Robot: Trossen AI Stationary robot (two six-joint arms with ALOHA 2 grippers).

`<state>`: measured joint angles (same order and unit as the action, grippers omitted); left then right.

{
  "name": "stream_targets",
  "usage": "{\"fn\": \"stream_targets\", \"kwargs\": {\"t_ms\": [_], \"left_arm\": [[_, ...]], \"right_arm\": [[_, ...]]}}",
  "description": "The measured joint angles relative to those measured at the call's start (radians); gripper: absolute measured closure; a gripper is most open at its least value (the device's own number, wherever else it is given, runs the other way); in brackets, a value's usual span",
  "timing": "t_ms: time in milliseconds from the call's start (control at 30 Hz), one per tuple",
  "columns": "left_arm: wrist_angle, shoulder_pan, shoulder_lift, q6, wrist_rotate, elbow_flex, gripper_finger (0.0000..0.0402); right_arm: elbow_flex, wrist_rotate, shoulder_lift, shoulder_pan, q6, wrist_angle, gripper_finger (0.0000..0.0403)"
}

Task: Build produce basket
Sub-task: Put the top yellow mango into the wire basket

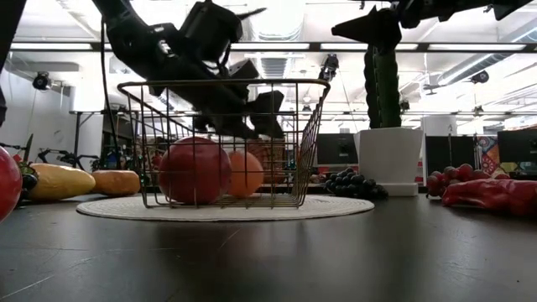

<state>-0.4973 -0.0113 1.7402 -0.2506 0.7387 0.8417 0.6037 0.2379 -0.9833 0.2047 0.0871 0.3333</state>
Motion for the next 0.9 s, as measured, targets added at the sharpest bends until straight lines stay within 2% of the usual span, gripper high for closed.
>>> {"fn": "stream_targets", "kwargs": {"t_ms": [233,433,533,667,767,900], "left_arm": [[0.025,0.069,-0.139,0.184,-0.036,0.0,0.01],[0.165,0.164,-0.273,0.315,-0.142,-0.005,0.01],[0.306,0.194,-0.332,0.284,-0.161,-0.013,0.01],[0.461,0.194,-0.371,0.122,-0.162,-0.019,0.01],[0.522,0.192,-0.379,0.032,-0.166,-0.019,0.01],[0.525,0.195,-0.375,0.022,-0.18,-0.021,0.01]], "right_arm": [[0.0,0.0,0.0,0.0,0.028,-0.036,0.0062],[-0.002,0.0,0.0,0.0,0.027,-0.049,0.0062],[-0.003,0.0,0.0,0.0,0.025,-0.052,0.0062],[-0.003,0.0,0.0,0.0,0.025,-0.057,0.0062],[-0.003,0.0,0.0,0.0,0.024,-0.067,0.0062],[-0.005,0.0,0.0,0.0,0.005,-0.069,0.0062]]}}
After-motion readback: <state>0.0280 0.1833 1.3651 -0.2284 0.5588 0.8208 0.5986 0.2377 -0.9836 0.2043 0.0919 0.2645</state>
